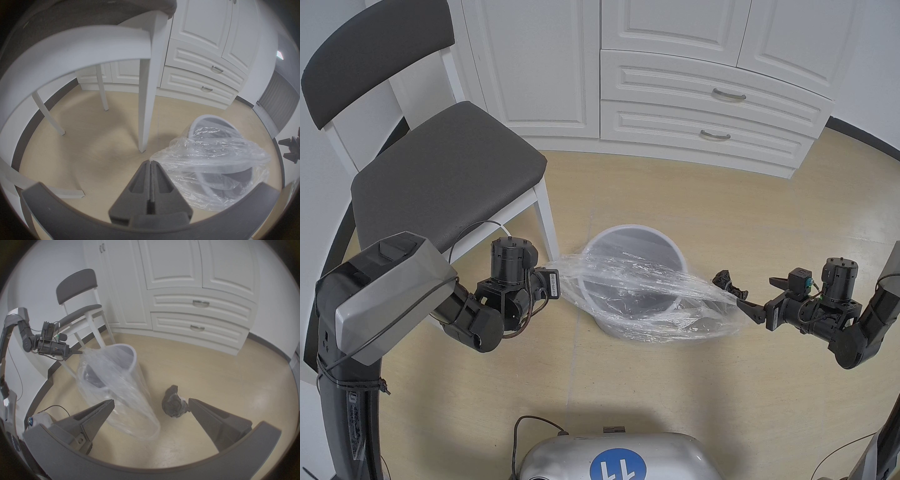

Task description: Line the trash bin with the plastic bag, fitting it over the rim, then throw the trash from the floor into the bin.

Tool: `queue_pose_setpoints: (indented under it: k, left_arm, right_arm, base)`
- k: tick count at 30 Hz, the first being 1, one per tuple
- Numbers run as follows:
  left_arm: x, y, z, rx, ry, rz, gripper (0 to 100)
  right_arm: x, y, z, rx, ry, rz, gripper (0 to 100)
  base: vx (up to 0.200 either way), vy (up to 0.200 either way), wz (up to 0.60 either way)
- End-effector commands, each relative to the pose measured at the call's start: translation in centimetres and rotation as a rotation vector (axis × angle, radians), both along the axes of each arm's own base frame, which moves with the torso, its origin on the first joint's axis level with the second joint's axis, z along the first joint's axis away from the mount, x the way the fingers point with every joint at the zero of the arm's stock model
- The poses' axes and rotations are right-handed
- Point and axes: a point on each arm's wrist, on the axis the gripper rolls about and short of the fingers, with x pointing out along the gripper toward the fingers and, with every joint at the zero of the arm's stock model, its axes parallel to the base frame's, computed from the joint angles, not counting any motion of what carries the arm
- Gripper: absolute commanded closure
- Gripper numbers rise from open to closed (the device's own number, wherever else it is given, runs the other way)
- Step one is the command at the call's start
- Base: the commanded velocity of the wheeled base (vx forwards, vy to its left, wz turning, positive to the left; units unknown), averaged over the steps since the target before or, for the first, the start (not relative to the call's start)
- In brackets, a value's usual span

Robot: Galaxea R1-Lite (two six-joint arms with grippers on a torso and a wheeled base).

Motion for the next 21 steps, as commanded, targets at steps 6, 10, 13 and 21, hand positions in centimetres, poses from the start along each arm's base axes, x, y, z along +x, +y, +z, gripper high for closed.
queue_pose_setpoints:
  k: [6, 10, 13, 21]
  left_arm:
    - [-1.2, -1.1, 1.1, -0.016, -0.022, -0.034, 100]
    - [-1.3, -1.1, 0.9, -0.015, -0.025, -0.035, 100]
    - [-1.5, -0.9, 0.4, -0.001, -0.001, -0.039, 100]
    - [-2.0, -0.1, -0.3, 0.009, 0.041, -0.078, 0]
  right_arm:
    - [-3.4, 7.3, 2.4, -0.083, -0.08, -0.023, 0]
    - [-3.8, 9.5, 1.7, -0.112, -0.068, -0.034, 0]
    - [-3.7, 11.8, 0.3, -0.13, -0.043, -0.014, 0]
    - [-2.3, 14.5, -3.2, -0.112, -0.108, -0.01, 0]
  base:
    - [0.0, 0.0, 0.0]
    - [0.0, 0.0, 0.0]
    - [0.0, 0.0, 0.0]
    - [0.0, 0.0, 0.0]
